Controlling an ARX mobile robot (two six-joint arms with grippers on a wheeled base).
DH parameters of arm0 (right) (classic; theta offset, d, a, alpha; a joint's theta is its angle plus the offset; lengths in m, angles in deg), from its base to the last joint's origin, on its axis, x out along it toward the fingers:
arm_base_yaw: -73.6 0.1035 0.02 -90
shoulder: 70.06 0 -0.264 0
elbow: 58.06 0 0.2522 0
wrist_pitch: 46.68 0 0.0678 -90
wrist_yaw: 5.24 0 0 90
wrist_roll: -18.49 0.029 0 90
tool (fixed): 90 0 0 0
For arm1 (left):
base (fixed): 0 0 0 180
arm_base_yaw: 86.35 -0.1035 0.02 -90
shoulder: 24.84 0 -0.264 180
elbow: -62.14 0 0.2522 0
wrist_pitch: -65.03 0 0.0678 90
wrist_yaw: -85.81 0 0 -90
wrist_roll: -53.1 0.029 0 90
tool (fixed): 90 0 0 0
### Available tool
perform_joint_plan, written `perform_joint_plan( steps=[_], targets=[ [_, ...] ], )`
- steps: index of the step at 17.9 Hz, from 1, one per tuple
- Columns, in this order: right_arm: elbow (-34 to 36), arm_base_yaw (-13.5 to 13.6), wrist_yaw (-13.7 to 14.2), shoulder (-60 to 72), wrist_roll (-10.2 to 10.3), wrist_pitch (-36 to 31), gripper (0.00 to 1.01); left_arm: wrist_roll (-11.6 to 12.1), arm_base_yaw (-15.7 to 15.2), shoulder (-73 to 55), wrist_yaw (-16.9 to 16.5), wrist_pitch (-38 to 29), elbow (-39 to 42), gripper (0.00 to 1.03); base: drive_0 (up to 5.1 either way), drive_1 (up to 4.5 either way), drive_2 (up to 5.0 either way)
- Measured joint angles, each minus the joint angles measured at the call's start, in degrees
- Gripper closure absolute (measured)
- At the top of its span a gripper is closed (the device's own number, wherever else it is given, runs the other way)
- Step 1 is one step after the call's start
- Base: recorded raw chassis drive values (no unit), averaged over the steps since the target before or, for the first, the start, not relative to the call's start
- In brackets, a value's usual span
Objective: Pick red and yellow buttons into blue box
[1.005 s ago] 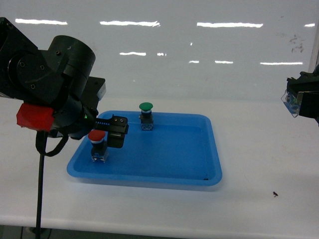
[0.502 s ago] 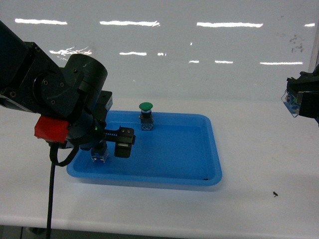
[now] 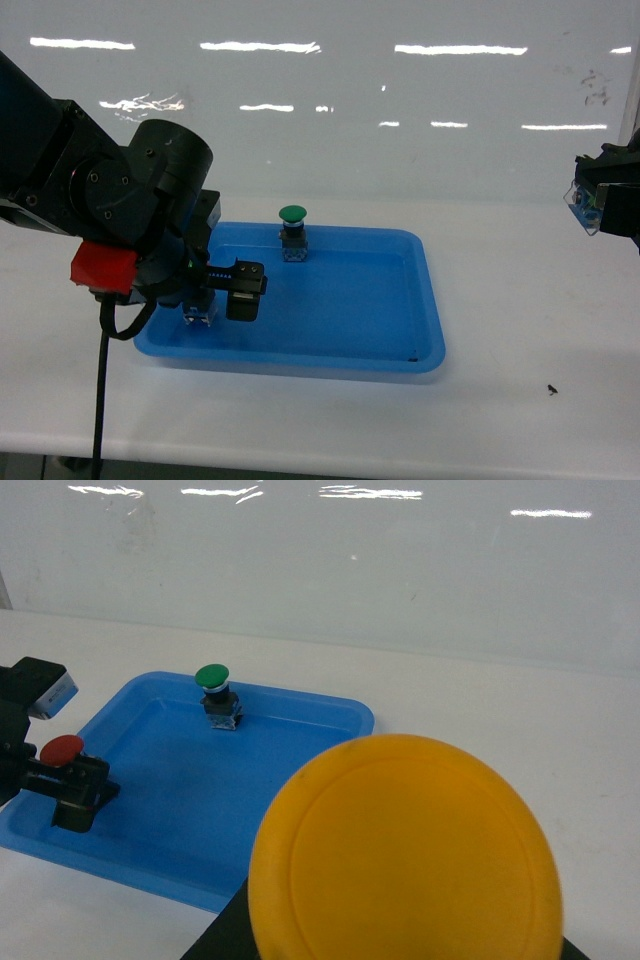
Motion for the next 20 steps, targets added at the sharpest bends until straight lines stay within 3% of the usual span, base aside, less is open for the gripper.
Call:
perform_joint_plan(
  steps=[7, 15, 20],
  targets=[
    [0.0, 0.0, 0.0, 0.0, 0.0, 0.0, 0.75, 0.1, -0.8, -1.5, 1.1, -0.5, -1.4, 0.05, 0.0, 0.00, 0.0],
    [0.0, 0.0, 0.0, 0.0, 0.0, 0.0, 0.75, 0.2, -0.8, -1.5, 1.2, -0.5, -1.4, 0.77, 0.0, 0.00, 0.0],
    [0.0, 0.0, 0.0, 0.0, 0.0, 0.0, 0.75, 0.2, -0.8, -1.5, 1.2, -0.5, -1.5, 0.79, 0.0, 0.00, 0.0]
  ],
)
